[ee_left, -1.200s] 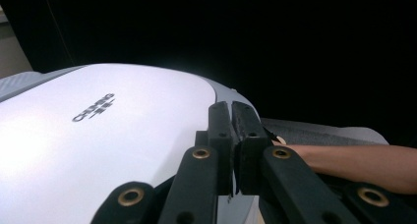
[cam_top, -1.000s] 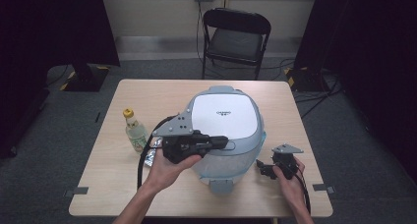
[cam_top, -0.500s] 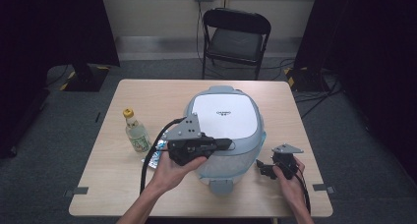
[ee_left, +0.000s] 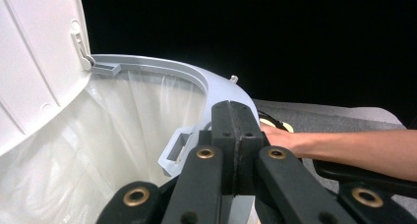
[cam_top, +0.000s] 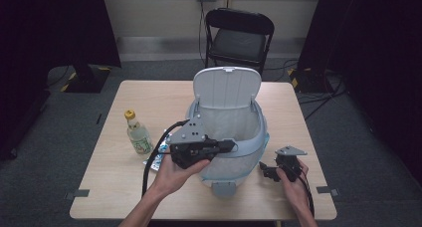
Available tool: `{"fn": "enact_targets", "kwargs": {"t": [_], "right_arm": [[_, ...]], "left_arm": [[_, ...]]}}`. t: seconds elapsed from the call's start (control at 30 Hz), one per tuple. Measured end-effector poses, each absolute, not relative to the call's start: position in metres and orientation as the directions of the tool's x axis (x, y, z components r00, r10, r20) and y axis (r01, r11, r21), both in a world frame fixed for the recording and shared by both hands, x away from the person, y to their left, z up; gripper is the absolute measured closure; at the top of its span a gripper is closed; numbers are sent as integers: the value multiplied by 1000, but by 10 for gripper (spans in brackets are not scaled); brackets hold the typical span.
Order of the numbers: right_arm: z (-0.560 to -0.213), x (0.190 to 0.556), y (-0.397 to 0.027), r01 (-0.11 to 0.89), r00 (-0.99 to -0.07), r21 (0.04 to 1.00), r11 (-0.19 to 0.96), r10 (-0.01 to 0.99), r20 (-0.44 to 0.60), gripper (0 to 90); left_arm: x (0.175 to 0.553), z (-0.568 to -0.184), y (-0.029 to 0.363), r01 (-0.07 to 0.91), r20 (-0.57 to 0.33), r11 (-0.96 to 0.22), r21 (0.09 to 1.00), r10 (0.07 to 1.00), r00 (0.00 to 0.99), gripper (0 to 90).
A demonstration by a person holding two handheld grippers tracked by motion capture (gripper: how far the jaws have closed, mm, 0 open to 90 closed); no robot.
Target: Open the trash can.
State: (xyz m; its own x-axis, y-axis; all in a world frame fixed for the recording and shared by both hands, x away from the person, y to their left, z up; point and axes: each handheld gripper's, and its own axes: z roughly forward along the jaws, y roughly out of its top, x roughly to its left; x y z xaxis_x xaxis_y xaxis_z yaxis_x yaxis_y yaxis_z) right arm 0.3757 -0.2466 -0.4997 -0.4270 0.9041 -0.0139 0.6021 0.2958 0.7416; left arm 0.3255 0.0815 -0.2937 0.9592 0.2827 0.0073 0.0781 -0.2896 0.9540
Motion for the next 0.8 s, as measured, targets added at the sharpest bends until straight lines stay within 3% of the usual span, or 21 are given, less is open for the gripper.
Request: {"fn": "enact_targets", "kwargs": {"t": [0.27, 0.43, 0.5, 0.7, 0.8], "right_arm": [[-500, 376, -247, 602, -427, 742, 296, 904, -14, 174], [-500, 376, -247, 602, -427, 742, 296, 904, -14, 174], [-500, 376, -247, 602, -427, 742, 296, 904, -14, 173], [-500, 376, -247, 602, -427, 742, 296, 904, -14, 173], [-500, 376, -247, 602, -427, 742, 296, 904, -14, 174]], "left_arm": [[335, -299, 98, 143, -73, -208, 968, 312, 947, 891], [340, -303, 115, 202, -143, -158, 967, 320, 937, 782], [340, -303, 122, 199, -134, -162, 966, 344, 929, 744], [341, -310, 155, 223, -178, -78, 972, 380, 908, 704], [333, -309, 174, 214, -163, -68, 974, 444, 881, 680]]}}
